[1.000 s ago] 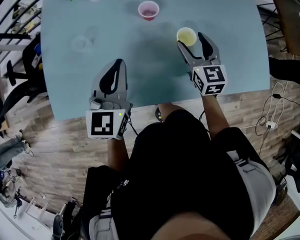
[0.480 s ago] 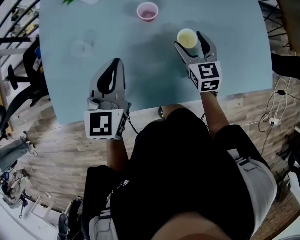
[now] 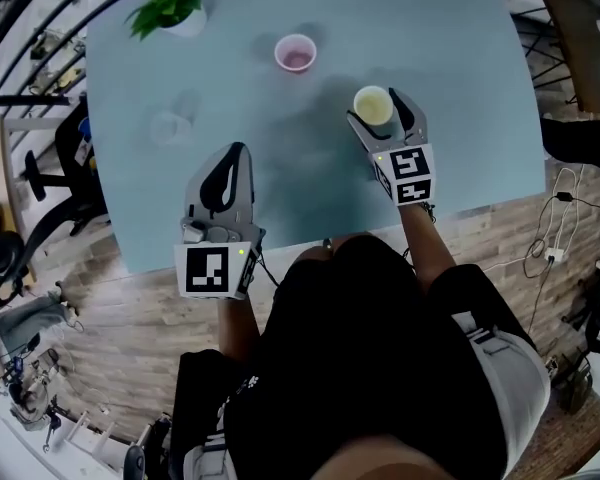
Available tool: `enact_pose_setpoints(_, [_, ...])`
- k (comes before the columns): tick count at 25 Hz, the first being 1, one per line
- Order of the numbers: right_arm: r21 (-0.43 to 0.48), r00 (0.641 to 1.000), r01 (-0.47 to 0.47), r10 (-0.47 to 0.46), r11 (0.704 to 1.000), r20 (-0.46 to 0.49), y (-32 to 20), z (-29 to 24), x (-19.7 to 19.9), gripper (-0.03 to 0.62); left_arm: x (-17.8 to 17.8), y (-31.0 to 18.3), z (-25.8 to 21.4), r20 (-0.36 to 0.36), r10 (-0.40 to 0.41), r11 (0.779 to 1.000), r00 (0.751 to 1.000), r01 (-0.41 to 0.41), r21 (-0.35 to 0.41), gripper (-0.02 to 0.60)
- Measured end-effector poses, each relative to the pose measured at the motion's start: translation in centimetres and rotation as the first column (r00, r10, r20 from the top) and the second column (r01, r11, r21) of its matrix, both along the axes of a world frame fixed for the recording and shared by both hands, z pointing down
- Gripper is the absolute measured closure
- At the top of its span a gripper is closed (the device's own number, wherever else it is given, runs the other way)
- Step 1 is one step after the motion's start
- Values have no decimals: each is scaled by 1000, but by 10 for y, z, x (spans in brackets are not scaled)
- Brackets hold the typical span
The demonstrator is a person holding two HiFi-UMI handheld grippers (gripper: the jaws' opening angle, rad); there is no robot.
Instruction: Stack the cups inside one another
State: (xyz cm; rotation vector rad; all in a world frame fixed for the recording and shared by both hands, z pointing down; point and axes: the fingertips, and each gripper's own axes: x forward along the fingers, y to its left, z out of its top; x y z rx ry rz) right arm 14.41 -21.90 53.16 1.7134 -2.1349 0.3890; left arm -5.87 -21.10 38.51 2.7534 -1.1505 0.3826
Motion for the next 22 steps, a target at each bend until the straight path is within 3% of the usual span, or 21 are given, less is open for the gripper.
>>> enact_pose_setpoints(12, [27, 999, 33, -34, 999, 30, -4, -20, 6, 232, 13, -7, -9, 0, 19, 1000, 1000, -19, 12, 578])
enact_pose_setpoints(22, [81, 992, 105, -110, 991, 58, -19, -56, -4, 230, -6, -3, -10, -15, -36, 999, 999, 37, 19, 575])
